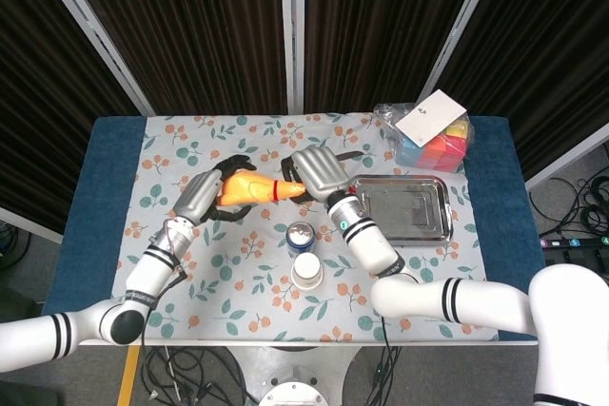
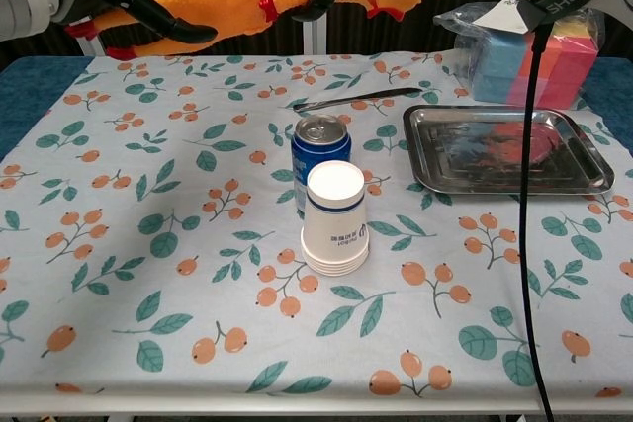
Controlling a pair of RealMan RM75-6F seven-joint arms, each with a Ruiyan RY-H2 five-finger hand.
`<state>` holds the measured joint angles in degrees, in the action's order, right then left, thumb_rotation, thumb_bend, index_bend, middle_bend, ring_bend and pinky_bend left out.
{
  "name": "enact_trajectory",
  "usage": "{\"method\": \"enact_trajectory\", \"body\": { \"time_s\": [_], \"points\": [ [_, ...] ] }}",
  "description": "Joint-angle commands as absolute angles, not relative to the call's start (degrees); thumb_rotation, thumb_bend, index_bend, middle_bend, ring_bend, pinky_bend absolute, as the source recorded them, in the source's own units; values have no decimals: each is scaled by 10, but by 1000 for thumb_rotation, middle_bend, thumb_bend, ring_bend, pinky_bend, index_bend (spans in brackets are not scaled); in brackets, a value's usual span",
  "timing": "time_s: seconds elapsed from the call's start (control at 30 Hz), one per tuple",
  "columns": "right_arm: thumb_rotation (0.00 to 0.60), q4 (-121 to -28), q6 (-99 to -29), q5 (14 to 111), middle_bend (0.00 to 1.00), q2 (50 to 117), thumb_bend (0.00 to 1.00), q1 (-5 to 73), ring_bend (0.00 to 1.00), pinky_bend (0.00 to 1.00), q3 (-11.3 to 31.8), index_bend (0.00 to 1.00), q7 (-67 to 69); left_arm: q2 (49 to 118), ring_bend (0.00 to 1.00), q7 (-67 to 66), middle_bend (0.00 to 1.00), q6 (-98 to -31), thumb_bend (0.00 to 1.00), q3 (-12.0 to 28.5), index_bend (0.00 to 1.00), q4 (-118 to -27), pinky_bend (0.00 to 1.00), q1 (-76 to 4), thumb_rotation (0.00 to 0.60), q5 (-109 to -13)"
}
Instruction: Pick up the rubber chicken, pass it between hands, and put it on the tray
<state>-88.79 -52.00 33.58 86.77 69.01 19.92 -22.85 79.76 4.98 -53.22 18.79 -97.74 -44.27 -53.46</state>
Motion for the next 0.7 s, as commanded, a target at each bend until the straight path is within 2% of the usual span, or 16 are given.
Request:
{"method": "enact_trajectory", "body": {
  "time_s": [0.03, 0.17, 0.23, 0.3, 0.47, 0.7],
  "points": [
    [600, -891, -519, 337, 757, 867, 280, 689, 757, 1000, 200, 967, -226, 807, 399, 47, 509, -543, 340, 191, 522, -969, 438, -442, 600, -529],
    [600, -900, -520, 342, 757, 862, 280, 686, 758, 1000, 199, 967, -225, 818, 598, 43, 707, -557, 458, 192, 683, -957, 622, -441, 600, -529],
    [600, -908, -521, 346, 757, 858, 280, 683, 758, 1000, 197, 967, -224, 822, 682, 42, 787, -562, 526, 193, 760, -951, 737, -440, 600, -529],
    [600, -921, -523, 354, 757, 854, 280, 679, 758, 1000, 193, 967, -223, 824, 738, 38, 841, -562, 568, 193, 812, -947, 802, -440, 600, -524],
    [600, -962, -534, 376, 757, 839, 280, 668, 758, 1000, 183, 967, -228, 824, 822, 27, 926, -560, 629, 195, 886, -941, 853, -442, 600, -509],
    [600, -978, -548, 378, 757, 829, 280, 663, 758, 1000, 182, 967, -235, 822, 843, 20, 951, -560, 634, 194, 910, -946, 857, -441, 600, -505]
  ]
}}
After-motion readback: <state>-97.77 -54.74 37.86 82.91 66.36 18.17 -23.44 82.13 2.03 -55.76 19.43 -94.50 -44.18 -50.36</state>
